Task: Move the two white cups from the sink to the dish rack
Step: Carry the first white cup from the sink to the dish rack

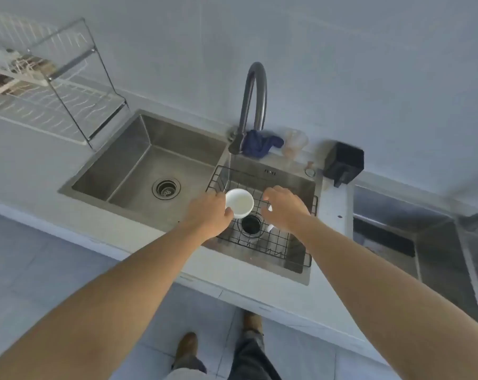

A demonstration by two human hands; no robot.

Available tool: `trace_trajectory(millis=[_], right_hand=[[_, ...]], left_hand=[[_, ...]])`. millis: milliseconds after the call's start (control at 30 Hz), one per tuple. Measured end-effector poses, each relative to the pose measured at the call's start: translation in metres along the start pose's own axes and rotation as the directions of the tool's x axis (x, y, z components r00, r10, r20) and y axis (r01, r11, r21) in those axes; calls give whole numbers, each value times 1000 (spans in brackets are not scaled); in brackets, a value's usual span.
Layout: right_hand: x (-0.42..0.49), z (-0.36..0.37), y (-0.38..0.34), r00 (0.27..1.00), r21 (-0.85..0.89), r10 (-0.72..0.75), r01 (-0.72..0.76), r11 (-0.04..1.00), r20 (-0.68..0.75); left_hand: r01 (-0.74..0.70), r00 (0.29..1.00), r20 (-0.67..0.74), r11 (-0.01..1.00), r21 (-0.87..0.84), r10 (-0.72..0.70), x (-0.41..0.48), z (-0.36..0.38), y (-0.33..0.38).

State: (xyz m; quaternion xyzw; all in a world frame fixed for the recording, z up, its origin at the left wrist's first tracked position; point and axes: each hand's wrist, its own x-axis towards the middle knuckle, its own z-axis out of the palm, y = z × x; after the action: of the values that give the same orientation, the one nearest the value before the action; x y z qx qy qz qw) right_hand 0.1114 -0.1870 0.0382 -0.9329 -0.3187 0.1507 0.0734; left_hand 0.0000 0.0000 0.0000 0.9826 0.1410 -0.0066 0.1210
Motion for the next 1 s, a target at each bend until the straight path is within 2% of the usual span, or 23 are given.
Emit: trace_trajectory(millis=[400,633,833,1000], right_hand=[[108,37,44,936,-146,-235,280,949,262],[138,68,58,896,-32,-276,305,952,349],[150,82,64,878,128,-332,306,943,344],[155,88,68,877,164,-360,323,932,319]], left_hand=[[323,946,65,933,-156,-317,26,73,9],[422,903,187,877,-228,-386,42,103,12],[423,906,184,841,-337,-381,53,116,13],[444,896,179,822,-358,-406,56,119,14]])
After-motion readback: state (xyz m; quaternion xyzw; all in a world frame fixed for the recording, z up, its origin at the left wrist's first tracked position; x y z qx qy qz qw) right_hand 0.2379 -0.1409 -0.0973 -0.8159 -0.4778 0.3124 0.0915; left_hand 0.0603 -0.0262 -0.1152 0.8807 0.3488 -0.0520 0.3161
